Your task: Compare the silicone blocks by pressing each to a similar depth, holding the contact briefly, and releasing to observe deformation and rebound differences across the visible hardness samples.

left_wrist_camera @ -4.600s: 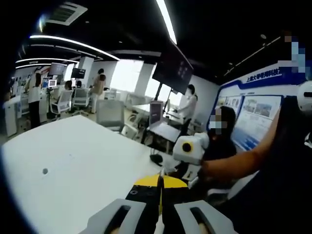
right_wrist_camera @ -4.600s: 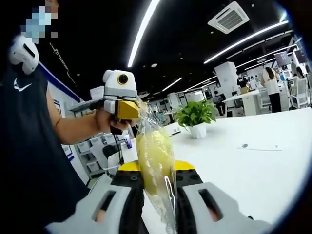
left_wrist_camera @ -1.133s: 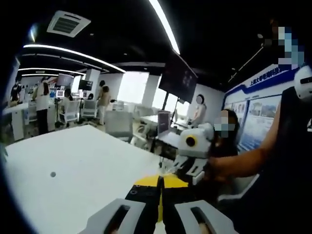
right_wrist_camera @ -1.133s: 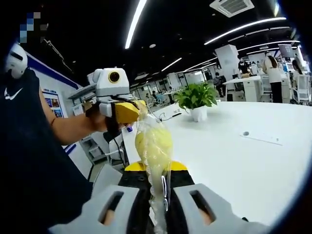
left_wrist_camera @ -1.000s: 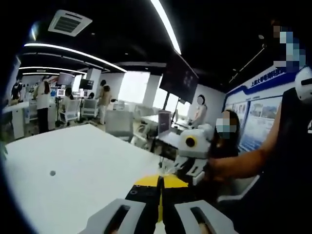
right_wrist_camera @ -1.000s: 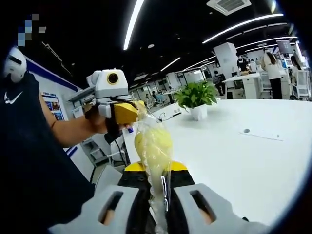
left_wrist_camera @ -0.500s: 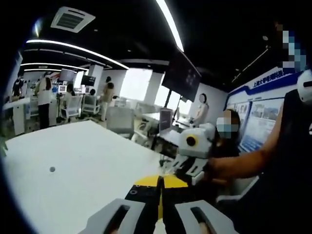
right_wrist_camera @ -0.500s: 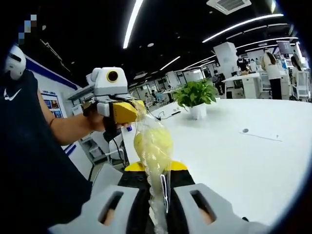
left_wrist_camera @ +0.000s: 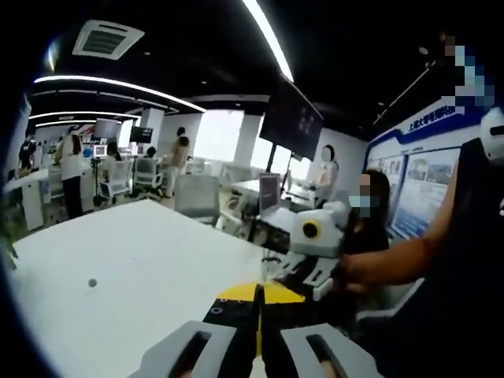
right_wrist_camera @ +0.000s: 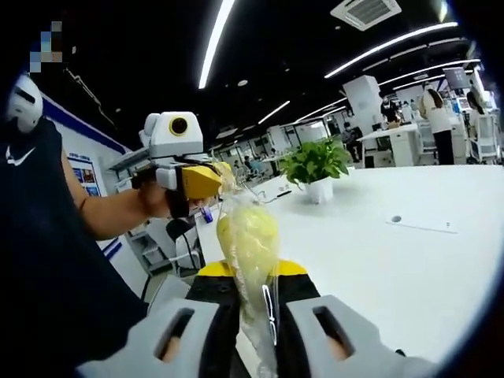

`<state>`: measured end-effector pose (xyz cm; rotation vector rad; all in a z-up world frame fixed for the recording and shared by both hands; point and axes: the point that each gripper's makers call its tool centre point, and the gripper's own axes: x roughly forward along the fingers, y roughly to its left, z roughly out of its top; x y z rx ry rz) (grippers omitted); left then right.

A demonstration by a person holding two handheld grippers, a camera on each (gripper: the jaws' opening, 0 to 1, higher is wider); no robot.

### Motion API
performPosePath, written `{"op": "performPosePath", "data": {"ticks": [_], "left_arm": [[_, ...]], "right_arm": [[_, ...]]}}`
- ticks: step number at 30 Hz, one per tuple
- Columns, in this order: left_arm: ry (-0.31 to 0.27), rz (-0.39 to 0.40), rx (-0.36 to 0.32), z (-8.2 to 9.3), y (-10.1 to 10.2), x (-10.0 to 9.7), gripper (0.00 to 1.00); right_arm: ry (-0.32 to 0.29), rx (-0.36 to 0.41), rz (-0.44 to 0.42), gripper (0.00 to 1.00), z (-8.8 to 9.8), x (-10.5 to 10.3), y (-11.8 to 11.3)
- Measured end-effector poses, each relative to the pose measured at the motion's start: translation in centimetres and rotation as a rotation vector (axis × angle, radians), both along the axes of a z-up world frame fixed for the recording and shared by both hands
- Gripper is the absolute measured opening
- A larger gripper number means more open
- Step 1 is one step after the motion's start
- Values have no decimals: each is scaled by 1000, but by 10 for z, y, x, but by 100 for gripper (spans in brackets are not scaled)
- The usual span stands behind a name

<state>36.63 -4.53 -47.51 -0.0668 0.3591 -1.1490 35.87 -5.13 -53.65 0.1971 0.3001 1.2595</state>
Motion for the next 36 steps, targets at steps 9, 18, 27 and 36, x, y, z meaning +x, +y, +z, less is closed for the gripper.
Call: {"op": "performPosePath", "data": {"ticks": [9,18,27,36], "left_arm": [[14,9,-35,6,-3,3,0],[36,13,-36,2,-3,3,0],[61,36,-31,-10,-3,13,0],[101,86,-53,-17,-4,25,0]], "right_arm": [[7,28,1,13,4,1,-3],[-97,37,-177,65,6,29,-16],[-152,-30,-331,96,2,52,-45],[-167,-121,-394,96,-21,52,-70]]}}
